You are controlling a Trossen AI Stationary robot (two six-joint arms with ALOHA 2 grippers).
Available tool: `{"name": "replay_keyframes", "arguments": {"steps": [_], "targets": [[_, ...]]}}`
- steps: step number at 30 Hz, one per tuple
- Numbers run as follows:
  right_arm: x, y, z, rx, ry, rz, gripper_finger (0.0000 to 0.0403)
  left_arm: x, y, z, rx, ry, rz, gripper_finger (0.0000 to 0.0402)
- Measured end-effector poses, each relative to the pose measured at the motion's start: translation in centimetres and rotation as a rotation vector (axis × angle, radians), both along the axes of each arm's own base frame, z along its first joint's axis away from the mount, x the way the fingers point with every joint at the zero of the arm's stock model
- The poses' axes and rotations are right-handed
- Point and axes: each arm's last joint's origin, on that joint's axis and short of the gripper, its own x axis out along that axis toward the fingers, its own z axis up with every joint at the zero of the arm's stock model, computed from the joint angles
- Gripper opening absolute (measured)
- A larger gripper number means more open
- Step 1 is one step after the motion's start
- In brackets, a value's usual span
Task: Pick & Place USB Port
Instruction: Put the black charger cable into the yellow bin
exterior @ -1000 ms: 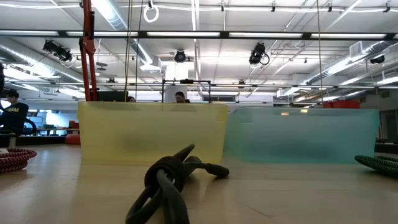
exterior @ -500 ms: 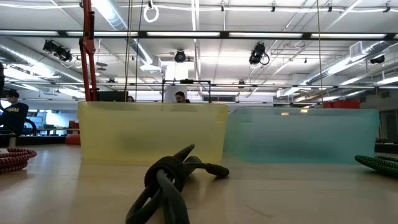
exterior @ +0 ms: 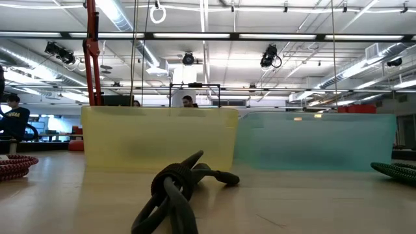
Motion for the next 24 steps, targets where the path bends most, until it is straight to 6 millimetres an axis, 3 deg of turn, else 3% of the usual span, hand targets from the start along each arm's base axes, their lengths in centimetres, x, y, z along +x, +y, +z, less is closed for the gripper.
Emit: {"name": "replay_keyframes", "arguments": {"steps": [5, 11, 17, 24], "targets": [[-1.6, -0.7, 0.6, 0.022, 0.047, -0.093, 0.0104, -1.1, -0.1, -1.8, -0.097, 0.167, 0.119, 0.0024], [-3.5, -1.2, 0.8, 0.061, 0.115, -0.147, 0.0119, -2.7, -1.3, -8.9, -0.233, 0.285, 0.226, 0.0024], [-3.8, -1.3, 1.0, 0.072, 0.116, -0.149, 0.0115, -3.7, -1.1, -14.8, -0.423, 0.173, 0.249, 0.0024], [-3.8, -1.3, 0.9, 0.07, 0.118, -0.149, 0.0108, -5.0, 0.6, -18.6, -0.644, 0.143, 0.324, 0.0024]]}}
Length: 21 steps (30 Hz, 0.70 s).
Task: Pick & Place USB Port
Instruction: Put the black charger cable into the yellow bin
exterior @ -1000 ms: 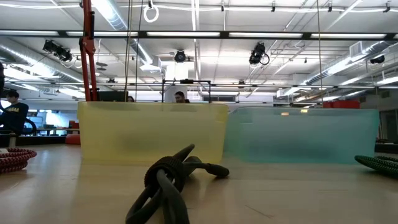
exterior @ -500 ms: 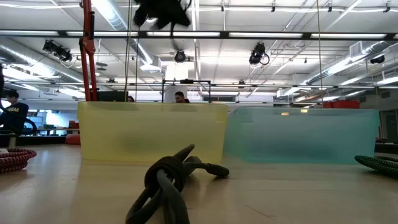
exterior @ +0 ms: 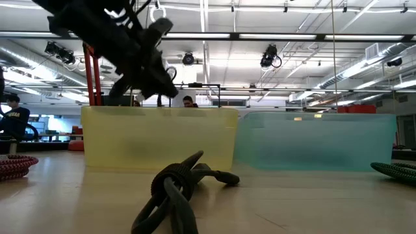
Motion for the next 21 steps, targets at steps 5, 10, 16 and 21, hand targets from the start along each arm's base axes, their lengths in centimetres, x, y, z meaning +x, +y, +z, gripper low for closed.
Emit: {"name": "replay_keyframes", "arguments": {"steps": [5, 10, 16, 21], "targets": [[0.1, 0.0, -0.1, -0.01, 0.006, -0.001, 0.0107, -0.7, 0.9, -1.4, -0.084, 0.015, 0.05, 0.0036], [0.1, 0.0, -0.1, -0.018, 0.012, 0.0, 0.0107, -0.5, 1.2, -1.3, -0.12, -0.001, 0.023, 0.0114], [0.1, 0.0, -0.3, -0.023, 0.022, 0.001, 0.0107, -0.4, 1.8, -1.3, -0.12, -0.002, 0.034, 0.0184], [0.1, 0.0, -0.4, -0.025, 0.036, 0.001, 0.0107, -0.3, 2.2, -0.9, -0.06, -0.012, 0.003, 0.0214]]}}
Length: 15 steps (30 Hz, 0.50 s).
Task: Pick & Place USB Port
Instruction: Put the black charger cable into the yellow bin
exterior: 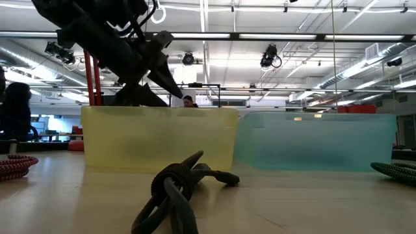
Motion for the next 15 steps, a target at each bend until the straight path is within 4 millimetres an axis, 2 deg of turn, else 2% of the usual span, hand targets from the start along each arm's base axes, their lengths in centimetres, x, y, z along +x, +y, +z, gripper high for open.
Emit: {"name": "replay_keyframes", "arguments": {"steps": [4, 8, 11, 15], "targets": [[-0.1, 0.0, -0.5, 0.009, 0.049, -0.004, 0.0107, -0.6, -0.2, 1.7, 0.054, -0.026, -0.137, 0.0219], [-0.3, -0.1, -1.1, 0.029, 0.106, -0.012, 0.0107, -2.5, -1.1, 3.3, -0.065, -0.013, -0.307, 0.0215], [-0.3, -0.1, -1.3, 0.04, 0.128, -0.017, 0.0107, -4.8, -2.2, 3.4, -0.177, 0.099, -0.295, 0.0211], [-0.3, -0.1, -1.4, 0.038, 0.133, -0.018, 0.0107, -8.1, -4.2, 2.5, -0.314, 0.308, -0.195, 0.0211]]}}
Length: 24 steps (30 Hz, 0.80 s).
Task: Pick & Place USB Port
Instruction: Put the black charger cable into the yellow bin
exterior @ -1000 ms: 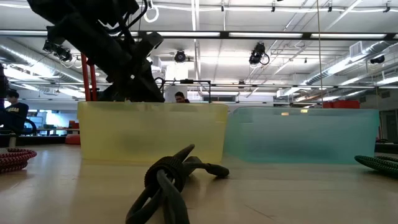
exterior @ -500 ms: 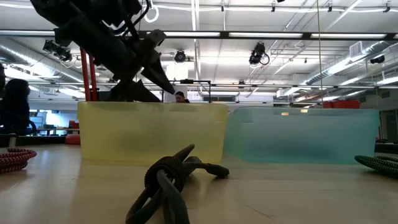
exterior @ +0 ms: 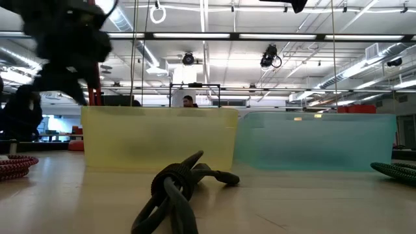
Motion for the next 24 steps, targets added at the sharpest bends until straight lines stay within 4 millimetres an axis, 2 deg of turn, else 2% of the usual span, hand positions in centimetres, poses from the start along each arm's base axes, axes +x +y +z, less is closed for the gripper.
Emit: {"name": "replay_keyframes", "arguments": {"steps": [5, 11, 15, 19, 24], "targets": [[0.0, 0.0, 0.0, -0.012, 0.001, 0.003, 0.0107, -2.7, -3.3, -0.9, -0.141, 0.175, 0.08, 0.0211], [0.0, 0.0, 0.0, -0.029, 0.008, 0.009, 0.0107, -5.2, -7.2, -1.7, -0.302, 0.286, 0.172, 0.0211], [0.0, 0.0, -0.1, -0.04, 0.014, 0.012, 0.0107, -6.9, -9.4, -2.8, -0.388, 0.445, 0.258, 0.0211], [0.0, 0.0, -0.1, -0.055, 0.021, 0.017, 0.0107, -7.5, -11.5, -3.8, -0.46, 0.51, 0.303, 0.0211], [0.0, 0.0, -0.1, -0.065, 0.021, 0.02, 0.0107, -7.2, -12.6, -4.6, -0.413, 0.574, 0.278, 0.0211]]}}
